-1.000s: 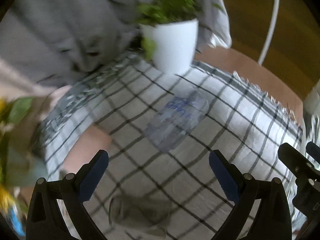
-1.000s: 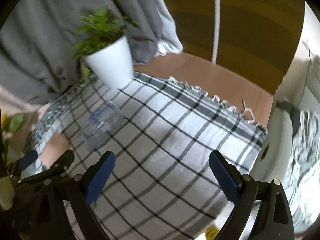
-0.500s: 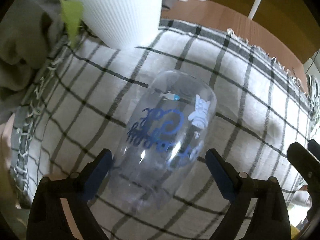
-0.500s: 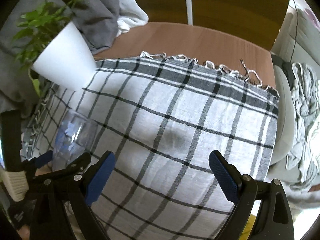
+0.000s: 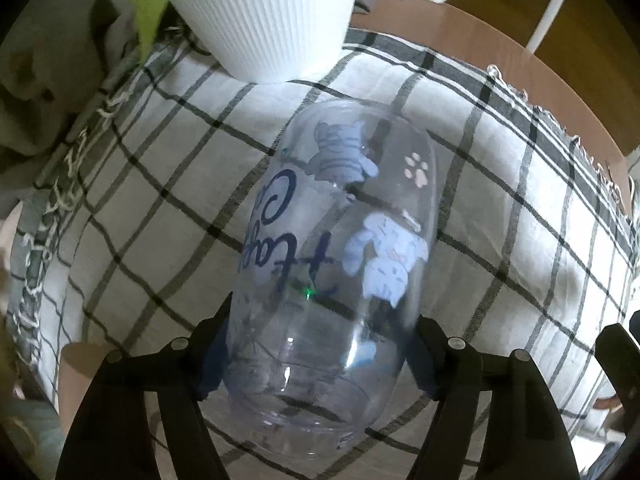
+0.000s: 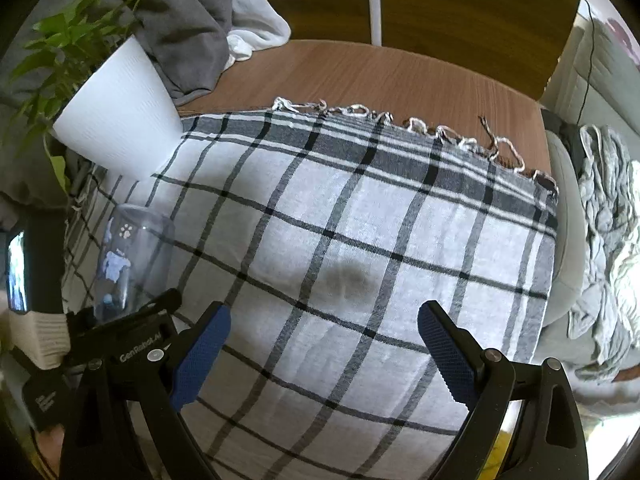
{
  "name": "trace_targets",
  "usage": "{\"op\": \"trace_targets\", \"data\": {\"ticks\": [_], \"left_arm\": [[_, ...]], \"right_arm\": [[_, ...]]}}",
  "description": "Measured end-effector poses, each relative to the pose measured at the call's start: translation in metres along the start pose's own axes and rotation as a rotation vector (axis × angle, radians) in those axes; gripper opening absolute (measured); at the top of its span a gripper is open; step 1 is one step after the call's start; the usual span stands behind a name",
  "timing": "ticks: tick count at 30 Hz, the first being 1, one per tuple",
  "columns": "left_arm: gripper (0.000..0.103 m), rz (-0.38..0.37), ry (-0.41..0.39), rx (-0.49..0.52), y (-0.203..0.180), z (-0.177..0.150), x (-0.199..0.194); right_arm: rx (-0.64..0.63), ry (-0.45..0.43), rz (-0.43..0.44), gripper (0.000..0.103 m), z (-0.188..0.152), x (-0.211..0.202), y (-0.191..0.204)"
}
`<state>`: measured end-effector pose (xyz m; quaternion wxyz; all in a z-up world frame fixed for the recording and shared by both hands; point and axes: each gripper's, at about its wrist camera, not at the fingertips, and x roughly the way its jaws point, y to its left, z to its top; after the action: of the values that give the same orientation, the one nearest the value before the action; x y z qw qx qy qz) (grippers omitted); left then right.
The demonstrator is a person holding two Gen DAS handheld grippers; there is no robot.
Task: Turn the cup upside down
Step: 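Lift the clear cup with the left tool and turn it upright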
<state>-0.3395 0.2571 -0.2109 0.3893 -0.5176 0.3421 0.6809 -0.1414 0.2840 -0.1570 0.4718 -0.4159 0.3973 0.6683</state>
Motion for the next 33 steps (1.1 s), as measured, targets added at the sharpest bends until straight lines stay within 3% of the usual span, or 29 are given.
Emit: {"op": "trace_targets", "data": {"ticks": [9, 14, 24, 33], "left_arm": [[0.070, 0.053, -0.121, -0.147, -0.010, -0.033, -0.064], [0.070, 0.028, -0.121, -0.229, -0.018, -0.052, -0.080], [0.070, 0.103, -0.118, -0.428, -0.067, -0.092, -0.083], [0.069, 0.006, -0.089, -0.611, -0.112, -0.126, -0.076]], "right_arm": [[-0.107, -0.051, 0.031, 0.095, 0.007, -0.024, -0.014], [-0.166, -0.084, 0.050, 0.095, 0.011, -0.037, -0.027], [-0.373, -0.093, 0.056, 0.095, 0.005, -0.049, -0.058], [-0.563, -0.050, 0.056, 0.095, 0.001, -0.041, -0.093]]}}
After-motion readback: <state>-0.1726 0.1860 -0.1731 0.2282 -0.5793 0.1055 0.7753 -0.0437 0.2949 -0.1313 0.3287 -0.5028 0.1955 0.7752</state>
